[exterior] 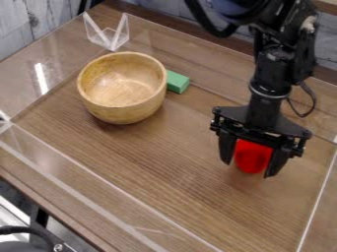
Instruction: Move the red fruit to the left side of the table
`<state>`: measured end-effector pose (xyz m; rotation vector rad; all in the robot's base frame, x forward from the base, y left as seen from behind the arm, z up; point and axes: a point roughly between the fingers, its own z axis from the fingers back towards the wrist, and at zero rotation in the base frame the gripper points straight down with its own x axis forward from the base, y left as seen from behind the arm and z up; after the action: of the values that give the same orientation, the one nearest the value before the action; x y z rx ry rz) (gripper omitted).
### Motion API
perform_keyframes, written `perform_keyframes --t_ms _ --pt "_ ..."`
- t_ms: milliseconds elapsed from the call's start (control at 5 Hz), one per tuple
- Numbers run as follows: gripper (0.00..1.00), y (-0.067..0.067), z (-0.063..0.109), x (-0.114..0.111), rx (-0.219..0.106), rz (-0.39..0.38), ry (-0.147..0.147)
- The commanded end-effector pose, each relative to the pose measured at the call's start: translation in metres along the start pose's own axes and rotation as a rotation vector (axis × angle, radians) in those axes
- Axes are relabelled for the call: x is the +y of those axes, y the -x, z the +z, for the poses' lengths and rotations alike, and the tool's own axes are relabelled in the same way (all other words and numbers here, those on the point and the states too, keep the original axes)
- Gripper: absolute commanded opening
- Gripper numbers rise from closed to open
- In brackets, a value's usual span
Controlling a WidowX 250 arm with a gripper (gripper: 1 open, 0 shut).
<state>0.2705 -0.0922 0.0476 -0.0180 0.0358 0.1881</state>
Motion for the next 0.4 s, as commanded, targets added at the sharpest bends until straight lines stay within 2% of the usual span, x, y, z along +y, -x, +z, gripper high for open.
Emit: perform_keyframes --t_ms 0,200 --pt "1.00 -0.0040 0.0068 0.0002 -0.023 0.007 0.010" --pt "1.00 -0.0039 0.0070 0.0001 -0.024 0.009 0.010"
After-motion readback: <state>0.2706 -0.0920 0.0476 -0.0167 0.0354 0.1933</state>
